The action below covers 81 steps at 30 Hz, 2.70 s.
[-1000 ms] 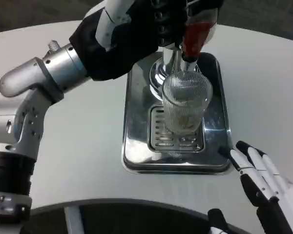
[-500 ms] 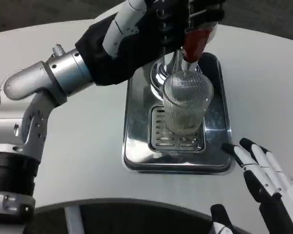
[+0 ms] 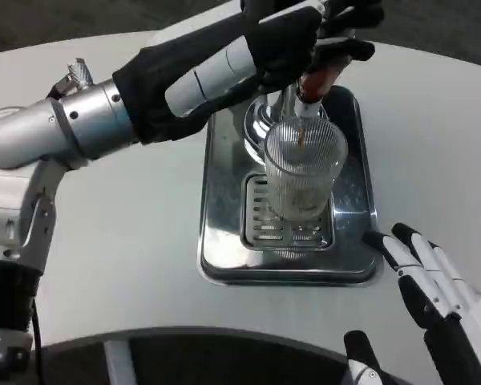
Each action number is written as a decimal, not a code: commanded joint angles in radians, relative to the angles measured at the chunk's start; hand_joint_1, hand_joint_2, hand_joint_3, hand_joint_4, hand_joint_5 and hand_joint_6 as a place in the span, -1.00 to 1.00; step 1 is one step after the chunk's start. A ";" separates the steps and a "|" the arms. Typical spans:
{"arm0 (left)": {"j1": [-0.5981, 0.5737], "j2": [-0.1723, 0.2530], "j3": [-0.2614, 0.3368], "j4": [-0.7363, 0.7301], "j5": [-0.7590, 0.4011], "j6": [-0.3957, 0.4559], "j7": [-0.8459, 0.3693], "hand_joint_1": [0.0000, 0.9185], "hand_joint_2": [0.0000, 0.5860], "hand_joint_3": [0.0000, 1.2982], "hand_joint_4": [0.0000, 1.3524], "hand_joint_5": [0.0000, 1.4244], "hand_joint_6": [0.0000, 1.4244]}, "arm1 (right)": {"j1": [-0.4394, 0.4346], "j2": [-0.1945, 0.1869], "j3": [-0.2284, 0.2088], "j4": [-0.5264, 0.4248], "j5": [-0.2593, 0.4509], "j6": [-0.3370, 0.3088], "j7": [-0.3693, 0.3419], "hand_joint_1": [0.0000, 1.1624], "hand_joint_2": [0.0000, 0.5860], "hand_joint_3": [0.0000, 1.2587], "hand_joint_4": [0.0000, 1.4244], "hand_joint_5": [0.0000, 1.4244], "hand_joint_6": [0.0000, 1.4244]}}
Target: Grasp the cup under the faucet to collect the drink, then remove the cup.
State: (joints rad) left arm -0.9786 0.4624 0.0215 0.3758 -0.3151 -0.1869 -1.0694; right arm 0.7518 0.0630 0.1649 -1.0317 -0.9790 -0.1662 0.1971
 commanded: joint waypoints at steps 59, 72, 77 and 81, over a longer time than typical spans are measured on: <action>0.202 0.172 -0.091 -0.180 0.187 -0.315 0.139 -1.00 -0.65 -1.00 -1.00 -0.96 -1.00 | -0.893 -0.104 -0.134 0.879 0.494 0.195 -0.235 0.29 -0.35 -1.00 -1.00 -1.00 -1.00; 0.210 0.190 -0.075 -0.189 0.181 -0.310 0.148 -1.00 -0.65 -1.00 -1.00 -0.97 -1.00 | -1.049 -0.127 -0.105 1.028 0.560 0.173 -0.286 0.30 -0.36 -1.00 -1.00 -1.00 -1.00; 0.221 0.198 -0.071 -0.200 0.177 -0.304 0.150 -1.00 -0.65 -1.00 -1.00 -0.97 -1.00 | -1.080 -0.118 -0.086 1.063 0.571 0.158 -0.300 0.30 -0.38 -1.00 -1.00 -1.00 -1.00; 0.227 0.203 -0.065 -0.207 0.175 -0.300 0.152 -1.00 -0.65 -1.00 -1.00 -0.97 -1.00 | -1.101 -0.115 -0.075 1.092 0.581 0.152 -0.311 0.29 -0.39 -1.00 -1.00 -1.00 -1.00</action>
State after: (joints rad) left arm -0.7936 0.6332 -0.0427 0.1661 -0.1562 -0.5096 -0.8984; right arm -0.3366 -0.0531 0.0823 0.0388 -0.4076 0.0133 -0.0960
